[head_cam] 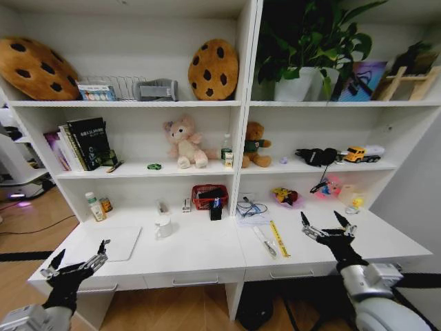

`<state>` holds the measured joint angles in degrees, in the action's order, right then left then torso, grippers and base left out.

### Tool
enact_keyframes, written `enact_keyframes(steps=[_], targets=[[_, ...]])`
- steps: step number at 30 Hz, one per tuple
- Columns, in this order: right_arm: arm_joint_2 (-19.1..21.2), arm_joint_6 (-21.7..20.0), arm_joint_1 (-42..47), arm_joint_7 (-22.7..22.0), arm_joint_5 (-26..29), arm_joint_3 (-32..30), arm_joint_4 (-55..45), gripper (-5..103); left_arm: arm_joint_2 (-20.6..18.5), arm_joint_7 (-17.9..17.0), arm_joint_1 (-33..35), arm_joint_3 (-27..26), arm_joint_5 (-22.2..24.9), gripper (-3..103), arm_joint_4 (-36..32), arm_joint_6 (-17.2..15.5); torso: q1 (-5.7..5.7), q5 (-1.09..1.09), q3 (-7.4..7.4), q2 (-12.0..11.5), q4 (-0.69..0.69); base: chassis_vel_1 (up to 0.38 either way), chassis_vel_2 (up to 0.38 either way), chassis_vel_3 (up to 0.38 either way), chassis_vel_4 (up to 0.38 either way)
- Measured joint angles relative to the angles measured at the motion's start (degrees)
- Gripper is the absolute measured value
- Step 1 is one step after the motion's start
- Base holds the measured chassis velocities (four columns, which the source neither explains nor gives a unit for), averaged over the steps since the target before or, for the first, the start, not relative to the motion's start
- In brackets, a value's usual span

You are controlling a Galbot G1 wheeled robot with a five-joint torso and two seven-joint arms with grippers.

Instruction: Organize the objects on the table.

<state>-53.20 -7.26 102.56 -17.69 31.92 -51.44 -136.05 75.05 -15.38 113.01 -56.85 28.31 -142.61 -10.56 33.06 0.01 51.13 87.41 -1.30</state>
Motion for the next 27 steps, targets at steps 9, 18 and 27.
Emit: enact_keyframes(steps=[9,18,27], targets=[[-3.71,2.19,1.52,1.94,-3.61,2.91,2.15,100,0.00,0.00,0.00,0.00,0.00,100,0.00,0.00,0.00,0.00,0.00,0.00,0.00,0.000,0.000,0.000,0.000],[-5.91,6.10,1.22,2.02,-5.14,4.15,3.71,100,0.00,0.00,0.00,0.00,0.00,100,0.00,0.00,0.00,-0.01,0.00,0.00,0.00,0.000,0.000,0.000,0.000],[-6.00,6.55,0.72,2.01,-4.87,4.39,4.78,100,0.00,-0.01,0.00,0.00,0.00,100,0.00,0.00,0.00,-0.01,-0.01,0.00,0.00,0.000,0.000,0.000,0.000]])
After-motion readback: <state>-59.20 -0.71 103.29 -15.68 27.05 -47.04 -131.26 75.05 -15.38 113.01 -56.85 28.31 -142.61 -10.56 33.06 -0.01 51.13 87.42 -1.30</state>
